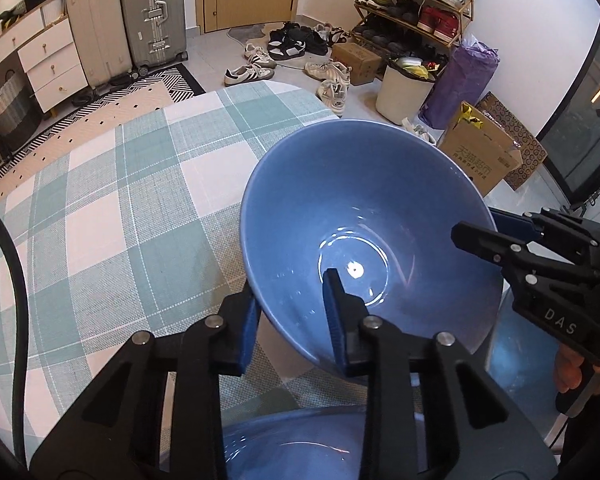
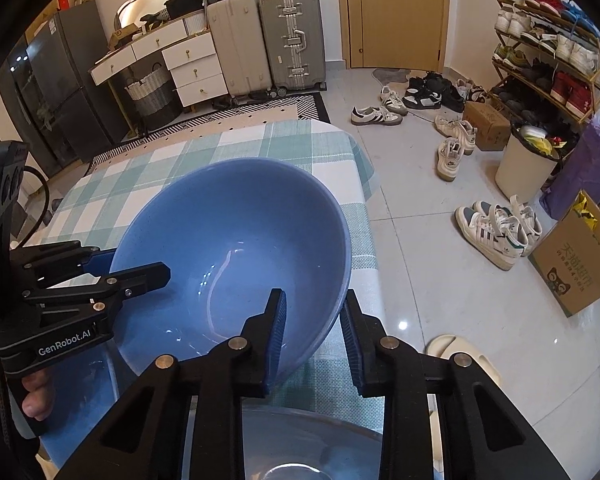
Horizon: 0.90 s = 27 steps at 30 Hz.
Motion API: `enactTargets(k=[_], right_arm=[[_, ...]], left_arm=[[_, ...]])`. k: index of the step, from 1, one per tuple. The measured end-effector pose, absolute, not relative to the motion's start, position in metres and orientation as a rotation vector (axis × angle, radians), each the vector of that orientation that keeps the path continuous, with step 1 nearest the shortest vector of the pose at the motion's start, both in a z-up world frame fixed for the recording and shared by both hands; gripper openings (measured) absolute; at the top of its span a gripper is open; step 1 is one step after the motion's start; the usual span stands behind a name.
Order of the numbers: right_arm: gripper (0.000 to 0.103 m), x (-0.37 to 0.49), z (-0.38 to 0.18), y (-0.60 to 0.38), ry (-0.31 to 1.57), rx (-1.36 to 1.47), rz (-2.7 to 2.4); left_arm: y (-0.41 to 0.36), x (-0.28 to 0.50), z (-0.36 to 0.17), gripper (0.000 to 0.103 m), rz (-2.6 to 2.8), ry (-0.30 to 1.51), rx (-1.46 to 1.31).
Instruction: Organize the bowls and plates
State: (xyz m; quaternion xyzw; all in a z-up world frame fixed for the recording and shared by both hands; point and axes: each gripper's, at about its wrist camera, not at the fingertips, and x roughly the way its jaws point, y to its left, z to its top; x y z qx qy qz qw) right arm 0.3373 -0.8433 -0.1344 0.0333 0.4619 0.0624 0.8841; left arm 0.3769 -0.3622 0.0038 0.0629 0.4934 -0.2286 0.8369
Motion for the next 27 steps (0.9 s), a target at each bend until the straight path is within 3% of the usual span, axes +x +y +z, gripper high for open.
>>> enactTargets(k=[27], right_arm=[[0.028,0.31,-0.101,-0.838,0.853,0.027,0.113]], left_arm=[[-0.361,0.353,0.045,0.027,-0.483,0.938,0.136]])
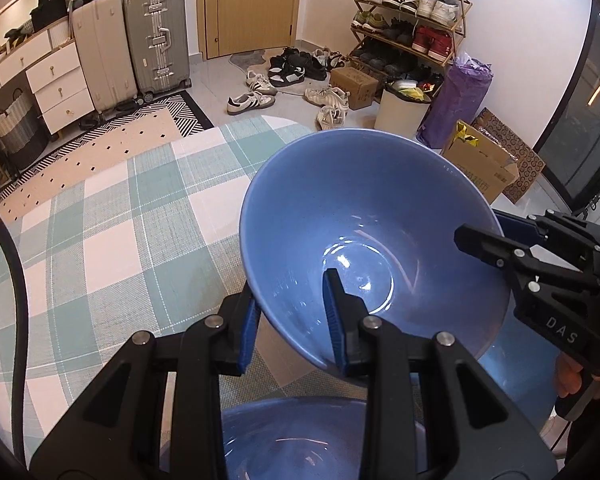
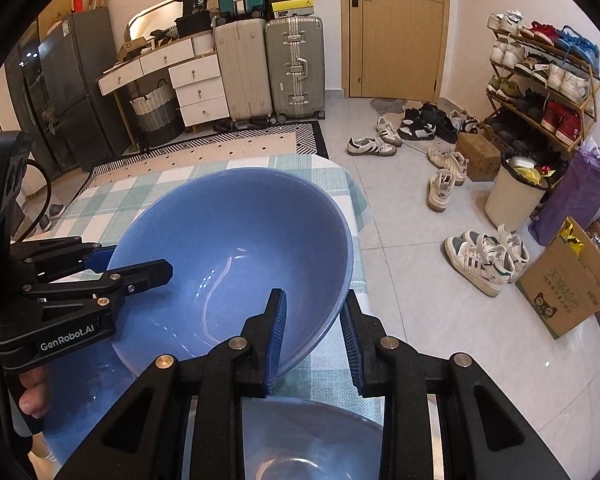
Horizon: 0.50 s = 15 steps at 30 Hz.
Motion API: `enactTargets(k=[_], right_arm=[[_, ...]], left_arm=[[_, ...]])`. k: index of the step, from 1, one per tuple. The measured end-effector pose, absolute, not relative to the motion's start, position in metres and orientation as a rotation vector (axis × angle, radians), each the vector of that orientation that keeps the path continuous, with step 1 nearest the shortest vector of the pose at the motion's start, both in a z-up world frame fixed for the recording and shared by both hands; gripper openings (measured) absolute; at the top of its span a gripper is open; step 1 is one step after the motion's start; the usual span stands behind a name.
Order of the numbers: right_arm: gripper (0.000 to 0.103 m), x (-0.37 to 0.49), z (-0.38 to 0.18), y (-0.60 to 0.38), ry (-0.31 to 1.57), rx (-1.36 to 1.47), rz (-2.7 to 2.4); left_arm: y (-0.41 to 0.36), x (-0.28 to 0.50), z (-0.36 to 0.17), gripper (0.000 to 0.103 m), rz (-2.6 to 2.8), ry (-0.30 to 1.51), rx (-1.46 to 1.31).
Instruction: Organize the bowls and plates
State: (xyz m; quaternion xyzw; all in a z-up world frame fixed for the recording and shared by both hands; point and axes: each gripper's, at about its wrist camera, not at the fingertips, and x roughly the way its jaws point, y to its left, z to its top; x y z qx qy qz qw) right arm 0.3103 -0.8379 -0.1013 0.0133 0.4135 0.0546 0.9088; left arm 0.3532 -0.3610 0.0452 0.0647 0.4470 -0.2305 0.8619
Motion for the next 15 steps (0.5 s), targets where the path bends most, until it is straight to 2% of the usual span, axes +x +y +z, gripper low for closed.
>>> enactTargets(k=[15], right_arm=[[0.028,0.28,-0.065,-0.829,0.78,0.018,0.107]], left_arm=[[-0.35,0.32,0.085,0.027,-0.485,0.867,0.133]])
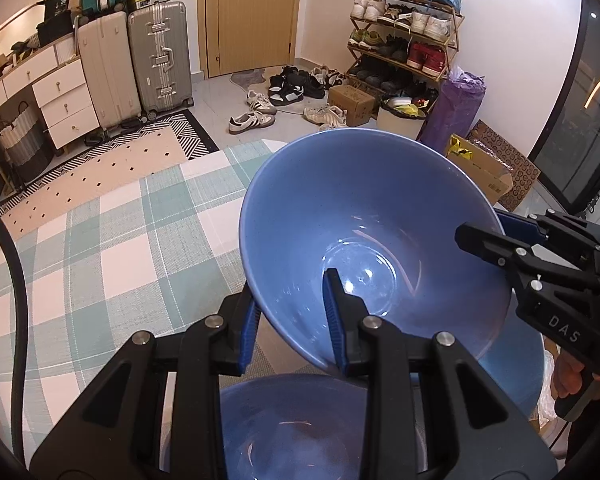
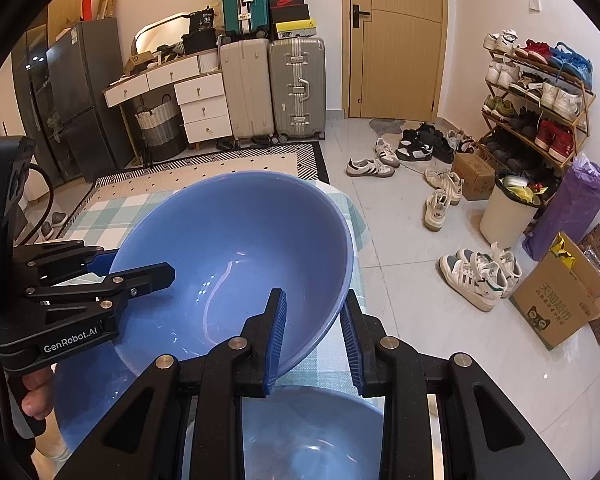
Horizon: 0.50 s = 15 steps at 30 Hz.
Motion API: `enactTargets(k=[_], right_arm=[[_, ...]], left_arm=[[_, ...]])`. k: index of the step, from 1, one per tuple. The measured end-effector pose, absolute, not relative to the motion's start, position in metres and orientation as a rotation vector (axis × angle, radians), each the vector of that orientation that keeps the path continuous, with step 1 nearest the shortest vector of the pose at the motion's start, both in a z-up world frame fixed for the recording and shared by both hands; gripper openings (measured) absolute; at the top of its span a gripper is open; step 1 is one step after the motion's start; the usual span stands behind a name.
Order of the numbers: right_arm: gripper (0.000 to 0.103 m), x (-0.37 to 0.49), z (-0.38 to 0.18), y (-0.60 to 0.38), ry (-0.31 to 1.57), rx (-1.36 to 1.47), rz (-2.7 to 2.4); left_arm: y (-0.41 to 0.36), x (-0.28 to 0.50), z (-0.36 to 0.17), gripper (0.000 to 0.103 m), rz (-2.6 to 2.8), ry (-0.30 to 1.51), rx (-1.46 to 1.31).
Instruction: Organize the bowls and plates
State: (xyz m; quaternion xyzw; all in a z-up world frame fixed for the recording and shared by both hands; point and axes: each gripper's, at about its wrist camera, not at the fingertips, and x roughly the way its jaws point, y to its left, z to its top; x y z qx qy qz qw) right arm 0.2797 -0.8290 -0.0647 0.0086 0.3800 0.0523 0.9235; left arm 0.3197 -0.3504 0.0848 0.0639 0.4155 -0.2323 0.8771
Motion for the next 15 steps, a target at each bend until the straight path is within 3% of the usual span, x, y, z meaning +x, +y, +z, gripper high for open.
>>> enactTargets(k=[15], right_arm=[[0.028,0.251,-0.035,-0.821,0.725,0.01,0.118]], left_arm=[[-0.337,0.282,0.12,0.027,-0.486,0.818,0.129]])
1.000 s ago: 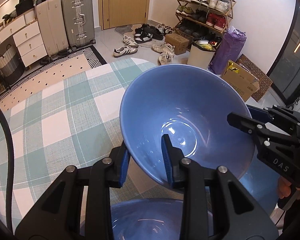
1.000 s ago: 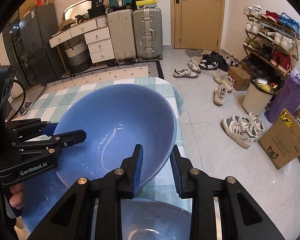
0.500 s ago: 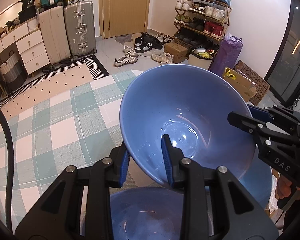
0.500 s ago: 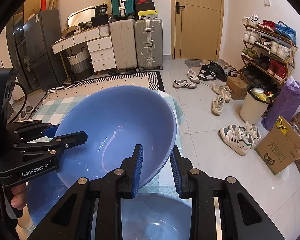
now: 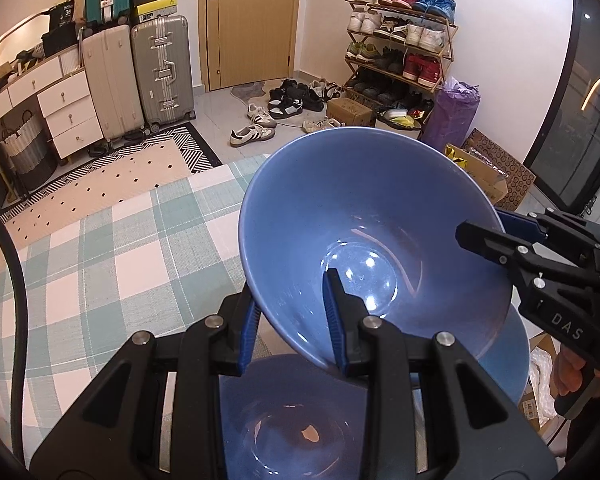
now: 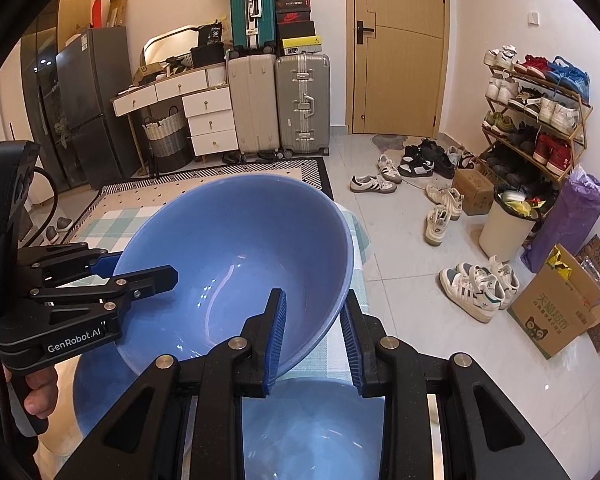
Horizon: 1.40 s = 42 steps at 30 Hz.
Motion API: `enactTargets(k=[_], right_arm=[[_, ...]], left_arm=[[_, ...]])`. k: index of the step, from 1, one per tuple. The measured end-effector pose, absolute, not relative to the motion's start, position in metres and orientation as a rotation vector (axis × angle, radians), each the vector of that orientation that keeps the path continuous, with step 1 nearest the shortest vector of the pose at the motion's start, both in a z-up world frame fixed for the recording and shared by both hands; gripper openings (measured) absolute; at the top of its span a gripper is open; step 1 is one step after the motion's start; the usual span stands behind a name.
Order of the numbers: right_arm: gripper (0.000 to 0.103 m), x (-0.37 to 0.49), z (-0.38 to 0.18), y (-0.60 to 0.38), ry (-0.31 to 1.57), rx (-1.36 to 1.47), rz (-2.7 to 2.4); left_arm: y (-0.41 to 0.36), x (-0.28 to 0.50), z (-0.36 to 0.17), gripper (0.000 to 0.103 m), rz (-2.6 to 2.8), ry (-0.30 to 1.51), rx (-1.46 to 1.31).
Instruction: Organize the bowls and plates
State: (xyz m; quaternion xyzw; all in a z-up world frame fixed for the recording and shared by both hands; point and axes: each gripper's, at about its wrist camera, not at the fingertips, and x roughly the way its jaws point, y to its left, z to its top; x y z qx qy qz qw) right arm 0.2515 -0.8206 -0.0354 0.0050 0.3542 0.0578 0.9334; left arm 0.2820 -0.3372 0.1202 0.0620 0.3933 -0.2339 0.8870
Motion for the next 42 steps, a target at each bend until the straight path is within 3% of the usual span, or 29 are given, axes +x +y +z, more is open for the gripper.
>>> enactTargets(k=[22,42], right_arm=[[0.028,0.211,-0.007,-0.791,0.658,-0.004,0.172],[0.028,0.188,-0.016,-0.764,0.668,0.019,0.233]], left_arm=[[-0.304,0.216,0.168,0.027,-0.454,0.757,0.125],[-0.269,0.177,0.166,0.027,-0.412,0.751,0.139]])
